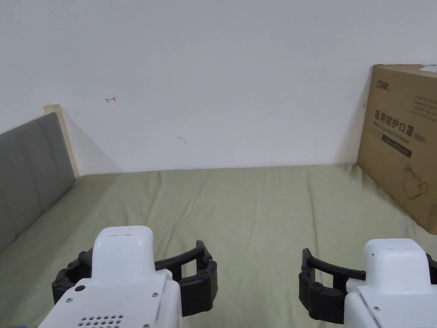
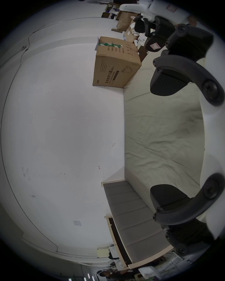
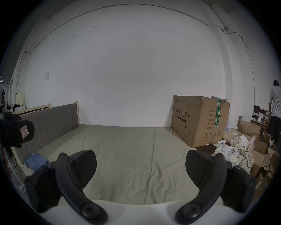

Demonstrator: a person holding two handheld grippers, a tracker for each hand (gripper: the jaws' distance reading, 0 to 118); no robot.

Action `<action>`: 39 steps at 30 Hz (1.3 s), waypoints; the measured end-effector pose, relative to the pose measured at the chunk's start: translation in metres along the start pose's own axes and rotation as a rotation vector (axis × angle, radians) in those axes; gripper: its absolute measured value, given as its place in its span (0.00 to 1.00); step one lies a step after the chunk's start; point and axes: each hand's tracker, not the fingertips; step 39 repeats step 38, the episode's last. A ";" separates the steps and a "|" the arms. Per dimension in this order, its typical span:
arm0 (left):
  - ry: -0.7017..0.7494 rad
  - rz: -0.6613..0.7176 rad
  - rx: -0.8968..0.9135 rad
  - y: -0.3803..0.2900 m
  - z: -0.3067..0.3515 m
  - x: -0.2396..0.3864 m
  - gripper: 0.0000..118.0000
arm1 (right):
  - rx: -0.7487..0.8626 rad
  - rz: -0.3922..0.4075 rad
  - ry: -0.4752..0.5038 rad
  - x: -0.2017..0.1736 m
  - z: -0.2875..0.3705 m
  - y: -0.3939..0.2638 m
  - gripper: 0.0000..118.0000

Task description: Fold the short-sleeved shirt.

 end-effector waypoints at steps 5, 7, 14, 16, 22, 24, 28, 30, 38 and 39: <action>0.013 -0.012 -0.002 0.000 -0.002 0.000 0.99 | 0.005 0.002 -0.007 0.000 -0.003 -0.002 0.99; 0.008 -0.025 0.002 -0.001 -0.001 0.001 0.99 | 0.007 0.006 -0.007 0.000 -0.004 -0.002 0.99; -0.003 -0.046 0.005 -0.002 -0.001 0.003 0.99 | -0.008 0.017 -0.005 -0.001 -0.005 -0.005 0.99; 0.003 -0.052 -0.003 -0.001 -0.002 0.003 0.99 | -0.006 0.028 -0.010 -0.001 -0.005 -0.005 0.99; -0.005 -0.058 -0.008 -0.001 -0.001 0.004 0.99 | -0.009 0.016 -0.010 0.001 -0.004 -0.005 0.99; -0.002 -0.055 -0.017 0.000 -0.001 0.006 0.99 | -0.009 0.022 -0.014 0.001 -0.004 -0.006 0.99; -0.024 -0.061 -0.018 0.000 -0.002 0.008 0.99 | -0.015 0.017 -0.010 0.001 -0.004 -0.007 0.99; -0.033 -0.061 -0.026 0.002 -0.003 0.009 0.99 | -0.015 0.017 -0.007 0.001 -0.003 -0.006 0.99; -0.035 -0.106 0.026 -0.002 -0.001 0.013 0.99 | -0.014 0.017 -0.004 0.000 -0.004 -0.005 0.99; -0.035 -0.106 0.026 -0.002 -0.001 0.013 0.99 | -0.014 0.017 -0.004 0.000 -0.004 -0.005 0.99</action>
